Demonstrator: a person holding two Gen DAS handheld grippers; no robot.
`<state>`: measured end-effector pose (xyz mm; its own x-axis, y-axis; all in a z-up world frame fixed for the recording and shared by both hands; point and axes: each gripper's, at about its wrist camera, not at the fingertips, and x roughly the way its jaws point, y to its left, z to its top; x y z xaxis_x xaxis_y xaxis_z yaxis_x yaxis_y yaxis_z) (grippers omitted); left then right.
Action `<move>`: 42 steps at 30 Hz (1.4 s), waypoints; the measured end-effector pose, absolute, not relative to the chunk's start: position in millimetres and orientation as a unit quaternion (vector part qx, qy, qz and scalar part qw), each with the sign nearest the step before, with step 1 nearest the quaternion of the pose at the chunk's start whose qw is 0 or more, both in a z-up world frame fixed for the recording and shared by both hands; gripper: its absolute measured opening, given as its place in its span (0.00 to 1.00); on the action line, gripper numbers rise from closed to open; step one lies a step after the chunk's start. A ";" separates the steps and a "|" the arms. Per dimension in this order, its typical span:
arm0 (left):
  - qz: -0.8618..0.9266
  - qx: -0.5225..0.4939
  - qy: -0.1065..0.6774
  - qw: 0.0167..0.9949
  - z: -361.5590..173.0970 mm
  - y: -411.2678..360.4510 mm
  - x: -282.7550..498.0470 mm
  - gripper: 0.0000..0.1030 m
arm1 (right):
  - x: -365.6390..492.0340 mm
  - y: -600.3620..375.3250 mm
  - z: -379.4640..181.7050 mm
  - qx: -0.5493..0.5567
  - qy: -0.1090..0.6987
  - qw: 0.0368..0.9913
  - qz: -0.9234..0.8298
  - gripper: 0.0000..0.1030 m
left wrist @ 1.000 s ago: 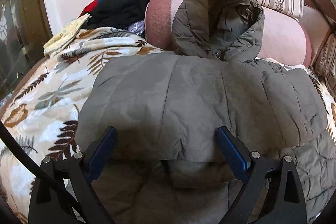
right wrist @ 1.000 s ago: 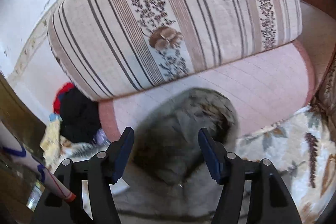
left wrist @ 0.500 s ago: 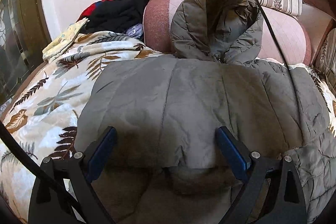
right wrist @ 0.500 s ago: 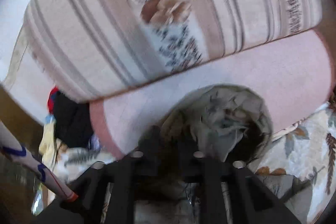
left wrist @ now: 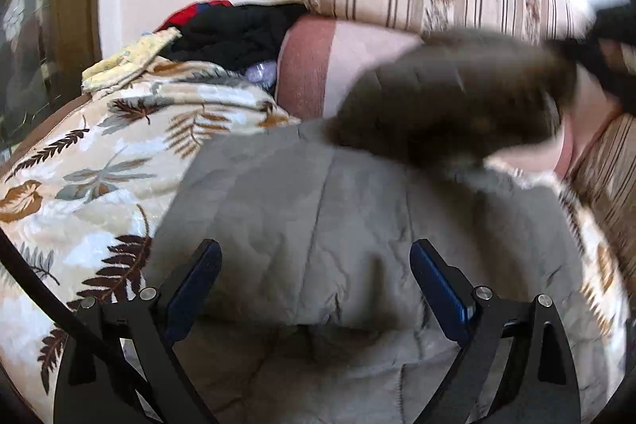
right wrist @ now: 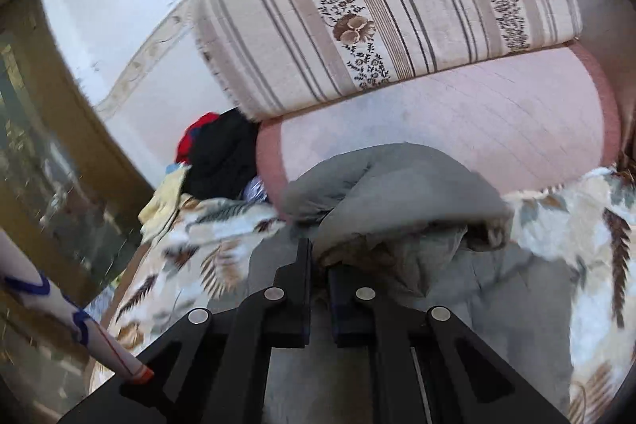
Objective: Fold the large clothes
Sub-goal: 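Grasp the hood with the right tool and fold it onto the jacket body, then lay the hood down on the jacket body and open the right tool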
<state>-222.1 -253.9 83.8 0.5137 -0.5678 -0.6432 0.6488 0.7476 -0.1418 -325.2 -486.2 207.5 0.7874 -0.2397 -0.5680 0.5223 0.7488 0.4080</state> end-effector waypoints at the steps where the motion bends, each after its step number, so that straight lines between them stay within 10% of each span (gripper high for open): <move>1: -0.348 0.047 0.341 0.872 88.3 -249.7 -221.4 0.92 | -335.0 -478.0 206.1 0.282 0.246 0.903 -0.210 0.07; 9: -0.357 -0.039 0.323 0.875 103.7 -230.7 -214.9 0.92 | -399.6 -378.5 135.9 0.279 0.265 0.905 -0.184 0.06; 18: -0.341 0.126 0.381 0.850 45.2 -289.8 -218.5 0.93 | -392.2 -361.5 42.3 0.313 0.332 0.874 -0.166 0.07; 31: -0.341 0.125 0.390 0.846 40.0 -291.7 -217.5 0.93 | -439.3 -391.1 130.0 0.222 0.298 0.909 -0.190 0.15; 35: -0.342 0.123 0.390 0.846 40.4 -290.3 -217.0 0.93 | -411.6 -421.4 162.3 0.153 0.265 0.924 -0.230 0.47; 42: -0.341 0.127 0.389 0.846 39.3 -290.6 -215.9 0.95 | -372.9 -491.7 49.8 0.199 0.378 0.864 -0.267 0.46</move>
<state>-215.9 -290.6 39.3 0.4649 -0.4788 -0.7447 0.6763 0.7349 -0.0503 -372.9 -491.7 49.8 0.5724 -0.3107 -0.7589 0.6110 0.7788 0.1420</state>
